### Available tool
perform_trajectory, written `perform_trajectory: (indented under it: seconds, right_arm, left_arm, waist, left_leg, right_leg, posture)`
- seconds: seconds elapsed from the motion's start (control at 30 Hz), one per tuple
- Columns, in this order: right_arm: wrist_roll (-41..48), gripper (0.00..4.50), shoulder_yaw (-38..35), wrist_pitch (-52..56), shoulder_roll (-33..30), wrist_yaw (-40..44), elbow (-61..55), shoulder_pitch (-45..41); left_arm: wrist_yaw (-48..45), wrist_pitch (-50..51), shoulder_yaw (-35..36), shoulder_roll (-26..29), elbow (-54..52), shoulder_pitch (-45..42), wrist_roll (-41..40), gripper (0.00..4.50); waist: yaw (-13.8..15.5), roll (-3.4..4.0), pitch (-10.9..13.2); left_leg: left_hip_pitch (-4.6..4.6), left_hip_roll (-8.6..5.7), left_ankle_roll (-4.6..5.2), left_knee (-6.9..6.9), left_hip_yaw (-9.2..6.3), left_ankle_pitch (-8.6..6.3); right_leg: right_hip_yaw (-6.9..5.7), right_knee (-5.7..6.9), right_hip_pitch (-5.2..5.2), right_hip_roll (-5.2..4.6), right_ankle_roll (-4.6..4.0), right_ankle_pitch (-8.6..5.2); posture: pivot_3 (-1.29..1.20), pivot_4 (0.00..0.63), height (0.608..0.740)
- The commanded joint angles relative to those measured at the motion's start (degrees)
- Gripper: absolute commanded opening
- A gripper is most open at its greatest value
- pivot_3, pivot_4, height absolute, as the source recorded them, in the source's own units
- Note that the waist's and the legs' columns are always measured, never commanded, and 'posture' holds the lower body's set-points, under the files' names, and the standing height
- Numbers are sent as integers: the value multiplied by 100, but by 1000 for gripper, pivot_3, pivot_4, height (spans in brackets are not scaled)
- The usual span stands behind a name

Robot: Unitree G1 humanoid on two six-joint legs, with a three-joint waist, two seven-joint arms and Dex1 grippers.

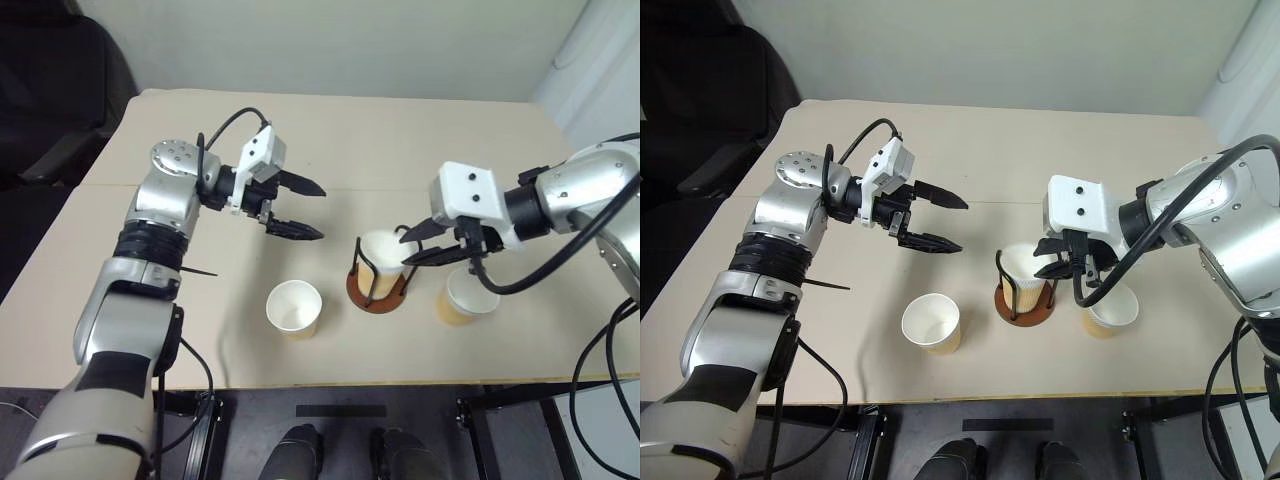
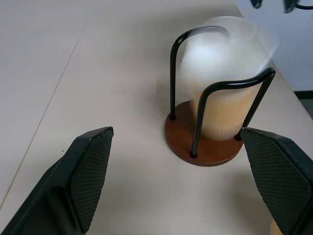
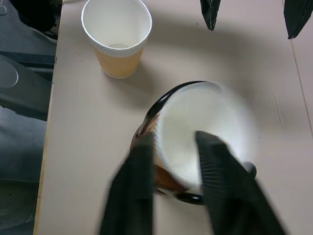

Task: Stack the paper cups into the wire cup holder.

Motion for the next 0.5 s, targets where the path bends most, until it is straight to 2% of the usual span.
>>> perform_trajectory:
  seconds: [0.03, 0.07, 0.17, 0.3, 0.4, 0.5]
  right_arm:
    - [110, 2666, -415, 179, 286, -347, -18, -126]
    - [181, 2960, -575, 306, 446, -529, 31, -180]
    - [403, 2960, -1083, 713, 797, -998, 121, -288]
    - [928, 2960, -1859, 1892, 1039, -1580, 88, -356]
    - [1320, 2960, -2221, 2633, 892, -1723, -118, -254]
    - [1465, 2960, -2215, 2672, -7, -1431, -628, 356]
  left_arm:
    - [-202, -42, 139, 23, -103, -176, -32, 4500]
    - [-201, -35, 147, 17, -106, -177, -27, 4500]
    - [-201, -10, 165, -7, -134, -177, -12, 4500]
    - [-200, 20, 188, -36, -173, -166, -13, 4500]
    - [-199, 44, 195, -56, -198, -153, -17, 4500]
    - [-200, 46, 197, -86, -185, -158, -6, 4500]
  waist:
    - [-4, 0, 0]
    - [-8, 0, 0]
    - [-1, 0, 0]
    - [26, 0, 0]
    - [39, 0, 0]
    - [88, 0, 0]
  left_leg:
    - [0, 0, 0, 0, 0, 0]
    - [0, 0, 0, 0, 0, 0]
    - [0, 0, 1, 4, 0, 1]
    - [-5, -2, 1, 7, -4, 1]
    - [-7, -3, 1, 7, -6, 1]
    - [-12, -3, 1, 6, -11, 1]
  right_leg:
    - [0, 1, 0, 0, 0, 0]
    - [0, 1, -1, 0, 0, 0]
    - [-1, 3, -2, 0, 0, 0]
    - [-4, -2, -1, 0, 0, 0]
    - [-6, -5, 0, 0, 0, 0]
    - [-12, -7, 0, 0, 0, 0]
  posture:
    - [0, 150, 740]
    - [0, 150, 740]
    - [0, 150, 740]
    - [0, 150, 740]
    - [0, 150, 740]
    - [0, 150, 740]
